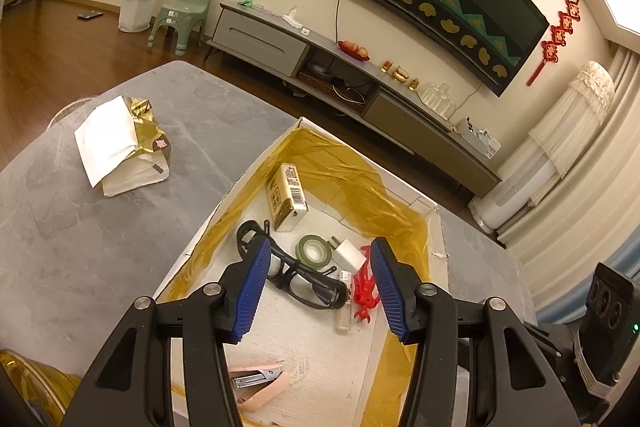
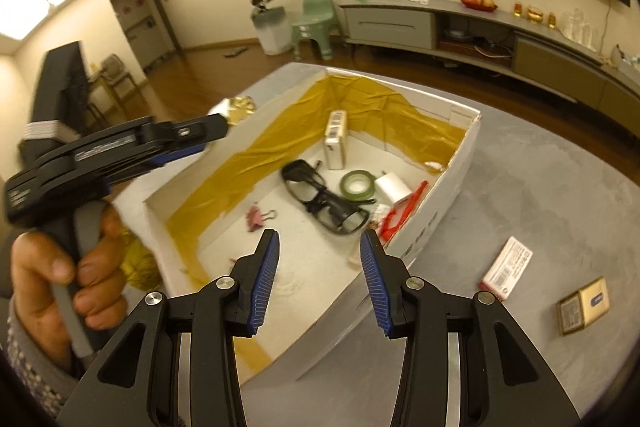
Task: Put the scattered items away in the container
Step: 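Move both open tools back to the staples box and gold box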
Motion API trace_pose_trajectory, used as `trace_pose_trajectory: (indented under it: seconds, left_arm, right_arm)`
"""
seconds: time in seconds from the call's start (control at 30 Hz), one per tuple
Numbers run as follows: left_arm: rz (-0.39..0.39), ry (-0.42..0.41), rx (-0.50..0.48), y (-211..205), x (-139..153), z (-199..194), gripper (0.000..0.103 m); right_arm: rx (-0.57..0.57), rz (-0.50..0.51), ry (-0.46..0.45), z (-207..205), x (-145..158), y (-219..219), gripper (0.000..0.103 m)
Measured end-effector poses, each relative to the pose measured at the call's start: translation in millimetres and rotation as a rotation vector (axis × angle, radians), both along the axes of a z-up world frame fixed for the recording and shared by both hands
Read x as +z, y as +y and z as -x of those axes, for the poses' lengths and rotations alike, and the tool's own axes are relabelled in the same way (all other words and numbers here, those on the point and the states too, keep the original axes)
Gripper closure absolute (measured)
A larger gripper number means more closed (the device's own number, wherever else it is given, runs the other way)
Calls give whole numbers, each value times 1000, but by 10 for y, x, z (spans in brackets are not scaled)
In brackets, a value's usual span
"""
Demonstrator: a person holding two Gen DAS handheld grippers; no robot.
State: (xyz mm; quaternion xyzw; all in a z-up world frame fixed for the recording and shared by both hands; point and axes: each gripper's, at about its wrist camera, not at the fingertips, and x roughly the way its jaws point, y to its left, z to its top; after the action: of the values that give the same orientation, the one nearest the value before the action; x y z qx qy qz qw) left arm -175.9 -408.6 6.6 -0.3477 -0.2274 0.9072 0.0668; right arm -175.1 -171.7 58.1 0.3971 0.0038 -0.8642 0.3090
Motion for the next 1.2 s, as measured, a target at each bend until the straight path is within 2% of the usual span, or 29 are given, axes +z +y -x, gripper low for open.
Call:
trace_pose_trajectory:
  seconds: [0.3, 0.5, 0.87, 1.2]
  left_arm:
    - [72, 7, -14, 158, 49, -83, 47]
    - [130, 17, -33, 352, 109, -168, 47]
    - [314, 54, -93, 902, 218, -385, 47]
    - [348, 111, -188, 1469, 328, -629, 46]
  right_arm:
    - [109, 135, 76, -523, 68, 249, 58]
    - [125, 234, 104, -723, 52, 427, 58]
    - [78, 245, 96, -794, 76, 668, 58]
    - [-41, 175, 151, -929, 210, 1059, 58]
